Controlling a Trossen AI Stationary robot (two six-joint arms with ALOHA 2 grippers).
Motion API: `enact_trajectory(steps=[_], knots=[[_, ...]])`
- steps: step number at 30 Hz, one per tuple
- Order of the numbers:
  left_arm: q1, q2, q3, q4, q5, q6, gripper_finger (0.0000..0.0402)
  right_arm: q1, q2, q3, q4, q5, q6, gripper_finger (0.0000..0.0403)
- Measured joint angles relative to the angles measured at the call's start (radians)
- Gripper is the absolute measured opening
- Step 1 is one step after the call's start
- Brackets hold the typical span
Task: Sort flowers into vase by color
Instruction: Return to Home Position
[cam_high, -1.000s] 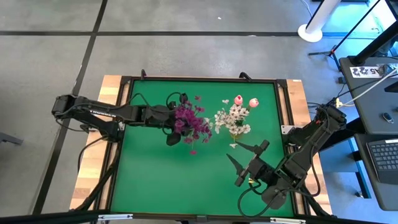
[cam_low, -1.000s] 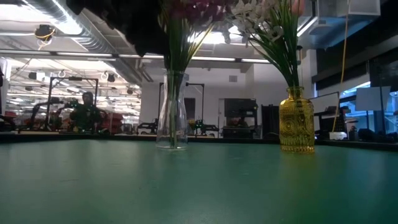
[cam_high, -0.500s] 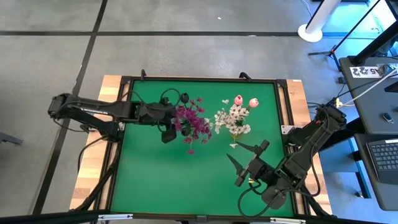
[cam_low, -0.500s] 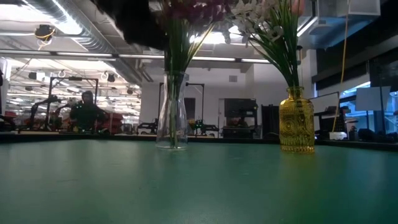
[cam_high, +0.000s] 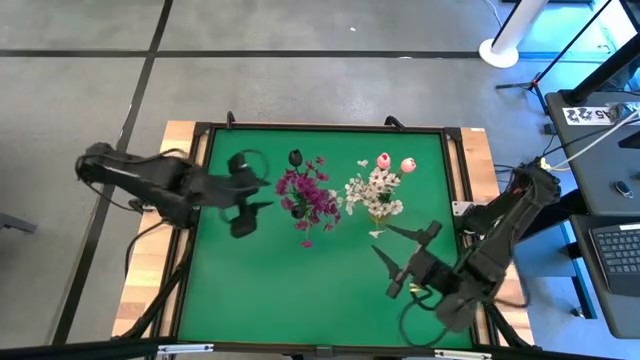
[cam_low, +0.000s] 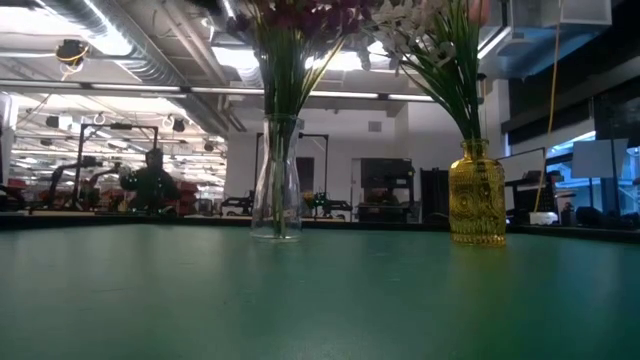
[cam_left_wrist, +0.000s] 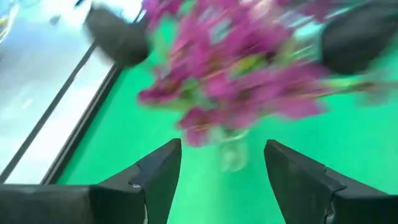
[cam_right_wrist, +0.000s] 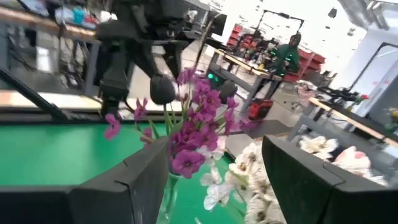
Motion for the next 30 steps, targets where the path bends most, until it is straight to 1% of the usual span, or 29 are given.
enact_trajectory(steps=[3, 5, 7, 9, 11, 13, 15, 17, 18, 22, 25, 27, 30], knots=[[-0.112, -0.063, 0.001, 0.058, -0.03, 0.016, 0.0213, 0.023, -0.052, 0.0, -0.014, -0.011, 0.001, 0.0253], [-0.194, -0.11, 0.001, 0.09, -0.11, 0.031, 0.0198, 0.04, -0.091, 0.0, -0.056, -0.021, 0.003, 0.0253], [-0.276, -0.159, 0.001, 0.105, -0.198, 0.032, 0.0182, 0.051, -0.136, 0.0, -0.143, -0.01, 0.037, 0.0253], [-0.354, -0.212, -0.018, 0.141, -0.264, 0.034, 0.0165, 0.071, -0.184, 0.0, -0.273, 0.007, 0.141, 0.0253], [-0.423, -0.27, -0.062, 0.182, -0.315, 0.044, 0.0148, 0.094, -0.233, 0.0, -0.435, 0.046, 0.292, 0.0253], [-0.484, -0.333, -0.131, 0.242, -0.356, 0.06, 0.0132, 0.126, -0.274, -0.007, -0.606, 0.093, 0.465, 0.0253], [-0.527, -0.4, -0.214, 0.323, -0.384, 0.089, 0.0115, 0.171, -0.309, -0.039, -0.753, 0.104, 0.633, 0.0252], [-0.551, -0.463, -0.302, 0.423, -0.397, 0.14, 0.0097, 0.212, -0.341, -0.087, -0.834, 0.107, 0.753, 0.0246], [-0.555, -0.493, -0.349, 0.482, -0.398, 0.172, 0.0089, 0.229, -0.355, -0.117, -0.848, 0.108, 0.782, 0.024], [-0.559, -0.603, -0.527, 0.734, -0.38, 0.329, 0.0053, 0.271, -0.383, -0.237, -0.827, 0.11, 0.812, 0.0195], [-0.554, -0.674, -0.63, 0.875, -0.376, 0.407, 0.0024, 0.301, -0.411, -0.307, -0.826, 0.112, 0.865, 0.0142], [-0.543, -0.717, -0.685, 0.928, -0.328, 0.423, 0.0007, 0.322, -0.435, -0.353, -0.823, 0.112, 0.915, 0.0098], [-0.519, -0.768, -0.745, 0.97, -0.228, 0.417, 0.0004, 0.345, -0.47, -0.425, -0.794, 0.11, 0.981, 0.0026]])
